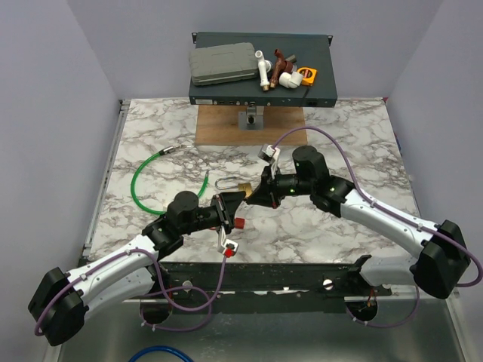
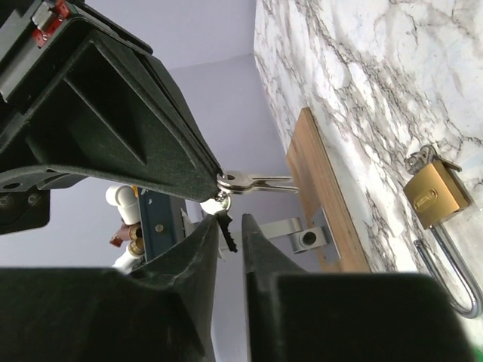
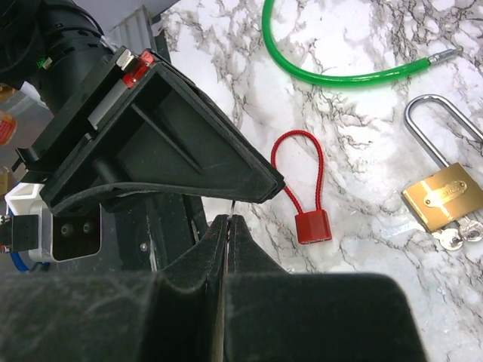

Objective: Unlock with the key
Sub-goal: Place the lock at the center of the board.

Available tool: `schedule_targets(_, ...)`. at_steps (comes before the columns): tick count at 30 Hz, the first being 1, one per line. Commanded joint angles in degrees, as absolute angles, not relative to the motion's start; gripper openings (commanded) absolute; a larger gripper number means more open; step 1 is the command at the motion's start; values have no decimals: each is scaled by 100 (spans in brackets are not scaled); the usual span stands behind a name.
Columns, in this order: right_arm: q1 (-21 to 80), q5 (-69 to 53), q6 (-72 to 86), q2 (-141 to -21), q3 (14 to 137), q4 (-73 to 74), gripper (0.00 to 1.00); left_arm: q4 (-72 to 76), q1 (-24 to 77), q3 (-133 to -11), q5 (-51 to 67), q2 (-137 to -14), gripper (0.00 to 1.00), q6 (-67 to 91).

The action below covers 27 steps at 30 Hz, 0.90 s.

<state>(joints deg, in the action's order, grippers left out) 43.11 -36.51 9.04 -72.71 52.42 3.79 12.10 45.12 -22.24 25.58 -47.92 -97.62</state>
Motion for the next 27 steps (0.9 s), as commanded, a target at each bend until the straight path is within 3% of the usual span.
schedule_targets(1,4278,-3898,975,-7402,5229,140,1,1380,4543,-2175,2750,-4755,10,-9693)
schedule_targets(3,4275,-3965,991,-7442,5259,115,1,1396,4541,-2175,2751,-4746,0,-9658)
schedule_targets(8,4273,-3970,987,-7448,5235,126,1,1279,4543,-2305,2629,-4709,0,-9403)
schedule_targets(11,4268,-3754,958,-7327,5181,135,11,815,4536,-2544,2522,-4693,0,-9030)
schedule_targets(13,4269,-3341,900,-7133,5132,126,29,-16,4542,-2858,2512,-4715,0,-8813)
schedule_targets(16,4262,-2500,721,-6747,5021,64,44,-1394,4529,-3413,2608,-4807,0,-8419)
schedule_targets(21,4259,-1615,101,-6003,4398,-869,51,-3688,4526,-4586,2692,-5301,0,-7483)
schedule_targets(27,4263,-1979,-59,-5428,3506,-2324,58,-5637,4465,-6111,2986,-6228,0,-6081)
